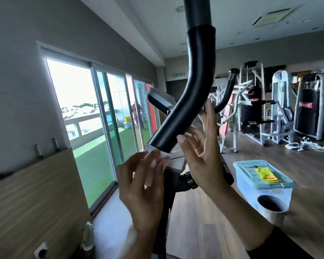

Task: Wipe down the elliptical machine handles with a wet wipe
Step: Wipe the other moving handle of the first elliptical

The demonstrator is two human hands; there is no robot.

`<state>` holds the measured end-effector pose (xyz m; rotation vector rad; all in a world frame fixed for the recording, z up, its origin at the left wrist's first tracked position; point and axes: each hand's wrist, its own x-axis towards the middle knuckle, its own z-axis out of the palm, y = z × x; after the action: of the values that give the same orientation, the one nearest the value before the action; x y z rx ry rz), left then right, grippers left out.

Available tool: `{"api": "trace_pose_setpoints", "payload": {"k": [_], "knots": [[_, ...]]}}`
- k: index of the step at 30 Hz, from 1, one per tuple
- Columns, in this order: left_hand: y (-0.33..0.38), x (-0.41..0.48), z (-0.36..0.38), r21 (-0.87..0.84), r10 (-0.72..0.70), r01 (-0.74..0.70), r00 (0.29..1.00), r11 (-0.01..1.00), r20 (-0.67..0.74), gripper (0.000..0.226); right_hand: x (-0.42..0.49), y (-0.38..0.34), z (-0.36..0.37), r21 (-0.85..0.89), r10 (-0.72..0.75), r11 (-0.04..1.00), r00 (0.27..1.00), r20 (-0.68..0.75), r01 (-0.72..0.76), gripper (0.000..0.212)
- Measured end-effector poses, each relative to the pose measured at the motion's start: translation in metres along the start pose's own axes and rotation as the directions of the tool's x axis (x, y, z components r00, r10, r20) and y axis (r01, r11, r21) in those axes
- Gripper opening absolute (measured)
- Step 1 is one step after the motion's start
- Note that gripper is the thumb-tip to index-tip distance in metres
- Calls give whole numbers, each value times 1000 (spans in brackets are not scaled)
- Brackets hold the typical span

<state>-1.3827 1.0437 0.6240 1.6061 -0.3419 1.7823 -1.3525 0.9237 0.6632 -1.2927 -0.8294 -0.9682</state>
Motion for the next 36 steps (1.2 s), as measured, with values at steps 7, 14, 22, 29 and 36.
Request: {"api": "trace_pose_setpoints", "payload": {"k": [7,14,22,29,36], "knots": [[5,-12,6,206,68,-62,998,977,-19,22,5,17,-10,25,-103,995,989,107,101,81],[6,-5,10,228,143,-131,989,965,-38,30,9,24,-14,33,-204,979,972,120,201,79],[-5,-16,16,270,231,-209,972,940,-50,22,11,28,-12,119,-214,972,973,88,203,70],[-1,-8,36,229,344,-296,916,927,-208,30,10,30,-10,136,-232,966,969,79,220,70],[-20,-26,24,301,338,-274,923,913,-184,40,9,30,-9,144,-226,966,971,78,213,70]]}}
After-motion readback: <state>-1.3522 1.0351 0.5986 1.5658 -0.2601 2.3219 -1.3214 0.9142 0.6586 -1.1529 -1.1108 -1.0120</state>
